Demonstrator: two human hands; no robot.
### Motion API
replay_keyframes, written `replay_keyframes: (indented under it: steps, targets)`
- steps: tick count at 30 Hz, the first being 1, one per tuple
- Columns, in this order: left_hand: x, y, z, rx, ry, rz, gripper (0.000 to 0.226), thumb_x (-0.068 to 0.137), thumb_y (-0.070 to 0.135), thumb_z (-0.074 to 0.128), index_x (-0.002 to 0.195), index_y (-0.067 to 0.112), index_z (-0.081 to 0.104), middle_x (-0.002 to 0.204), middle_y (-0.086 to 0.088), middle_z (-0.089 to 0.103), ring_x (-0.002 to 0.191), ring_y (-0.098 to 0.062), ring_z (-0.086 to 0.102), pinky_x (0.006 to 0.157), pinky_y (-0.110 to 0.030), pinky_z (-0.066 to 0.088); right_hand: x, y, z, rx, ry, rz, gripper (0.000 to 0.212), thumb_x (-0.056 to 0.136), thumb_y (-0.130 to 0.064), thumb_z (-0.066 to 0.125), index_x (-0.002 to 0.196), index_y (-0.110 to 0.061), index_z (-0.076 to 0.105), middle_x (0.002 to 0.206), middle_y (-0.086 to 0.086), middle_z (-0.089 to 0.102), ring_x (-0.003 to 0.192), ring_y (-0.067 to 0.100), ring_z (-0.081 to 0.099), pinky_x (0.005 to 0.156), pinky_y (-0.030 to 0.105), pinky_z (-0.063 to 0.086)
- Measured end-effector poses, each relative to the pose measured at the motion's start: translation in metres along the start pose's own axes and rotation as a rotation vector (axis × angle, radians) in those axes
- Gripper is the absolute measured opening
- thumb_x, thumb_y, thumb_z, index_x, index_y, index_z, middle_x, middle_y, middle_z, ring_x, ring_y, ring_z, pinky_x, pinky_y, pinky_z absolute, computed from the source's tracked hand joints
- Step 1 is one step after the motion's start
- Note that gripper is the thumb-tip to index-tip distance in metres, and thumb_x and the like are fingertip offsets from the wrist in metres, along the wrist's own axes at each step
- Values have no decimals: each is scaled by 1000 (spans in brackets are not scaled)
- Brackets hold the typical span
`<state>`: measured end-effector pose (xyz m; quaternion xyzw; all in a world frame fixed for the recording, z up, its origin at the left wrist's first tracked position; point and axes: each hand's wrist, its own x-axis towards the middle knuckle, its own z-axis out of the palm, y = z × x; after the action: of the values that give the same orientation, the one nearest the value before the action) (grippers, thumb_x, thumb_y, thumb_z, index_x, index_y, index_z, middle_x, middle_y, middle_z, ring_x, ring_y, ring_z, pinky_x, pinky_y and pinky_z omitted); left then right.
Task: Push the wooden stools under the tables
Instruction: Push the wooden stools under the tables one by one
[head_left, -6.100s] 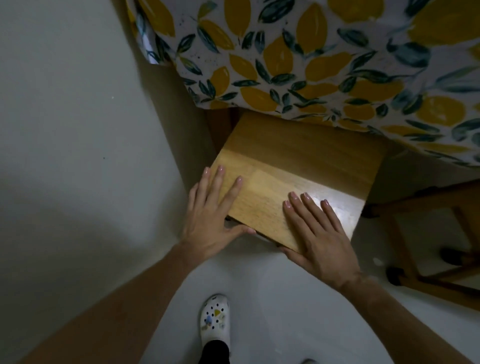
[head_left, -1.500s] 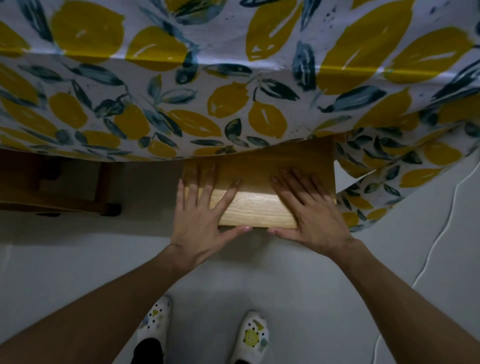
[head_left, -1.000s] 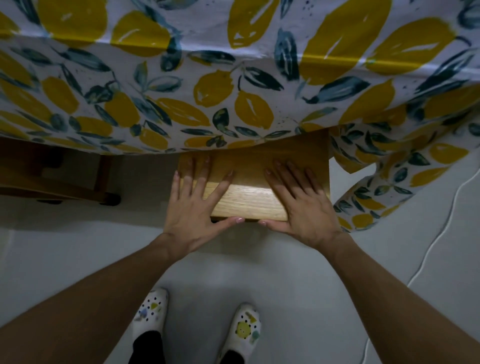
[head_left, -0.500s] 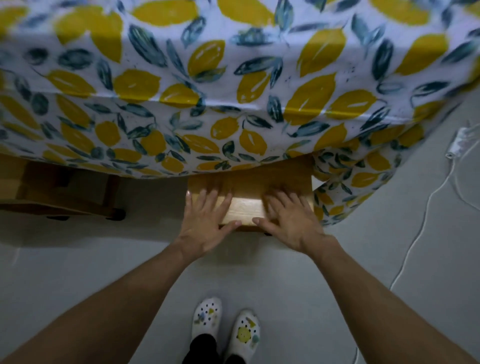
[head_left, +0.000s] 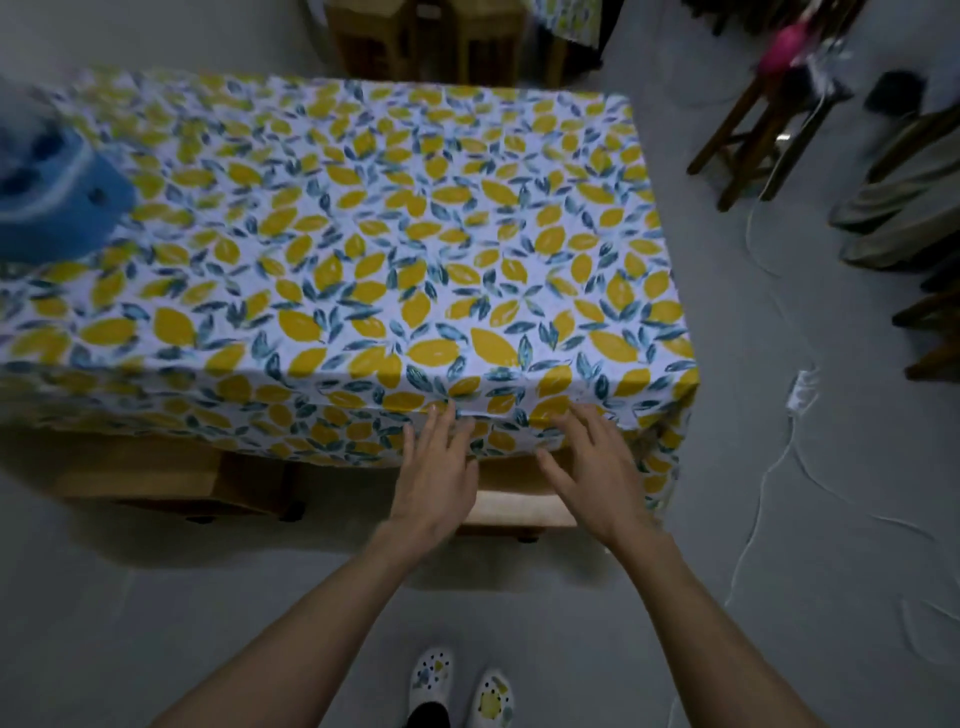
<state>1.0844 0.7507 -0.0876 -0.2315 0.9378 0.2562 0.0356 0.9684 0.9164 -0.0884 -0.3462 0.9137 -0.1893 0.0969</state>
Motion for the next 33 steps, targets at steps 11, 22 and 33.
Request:
replay_keyframes:
  steps: [11,22,33]
  targets:
    - [54,87,-76,-116,114,36,44,100,31,39,144,26,36,159,4,17,148,-18,6,120,-41,14,65,39,-139,67,197,-33,58,88,-60,42,133,-24,54,149,3,42,137,24,38,104,46,42]
    - [232,245,-37,-309,348,-241,43,97,32,47,140,28,43,157,6,23,148,-19,10,119,-44,18,247,187,-251,97,-41,-209,82,79,-71,25,147,-25,33,155,-3,32,141,18,28,116,38,26]
    - [414,324,-56,-318,483,-413,45,98,32,46,142,25,40,157,5,24,148,-19,11,119,-43,18,445,262,-313,106,-131,-382,69,88,-60,43,147,-26,33,155,-4,31,141,17,27,115,40,28]
